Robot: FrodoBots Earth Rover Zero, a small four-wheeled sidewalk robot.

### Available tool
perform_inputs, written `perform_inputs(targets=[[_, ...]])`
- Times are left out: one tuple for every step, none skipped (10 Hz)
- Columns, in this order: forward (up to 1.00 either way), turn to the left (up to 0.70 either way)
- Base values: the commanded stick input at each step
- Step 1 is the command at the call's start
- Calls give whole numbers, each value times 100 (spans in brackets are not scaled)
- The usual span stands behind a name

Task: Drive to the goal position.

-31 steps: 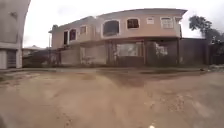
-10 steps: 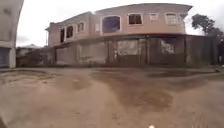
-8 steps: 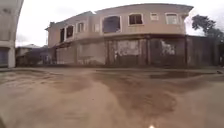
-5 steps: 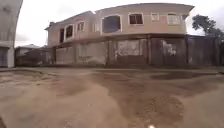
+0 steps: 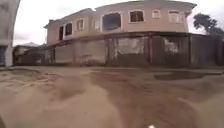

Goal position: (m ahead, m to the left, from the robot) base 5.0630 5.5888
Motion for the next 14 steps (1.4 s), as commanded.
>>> perform_inputs(targets=[[50,20],[50,11],[50,0],[50,0],[50,0],[50,0],[50,0],[50,0],[50,0],[50,0],[50,0],[50,0],[50,0],[50,0]])
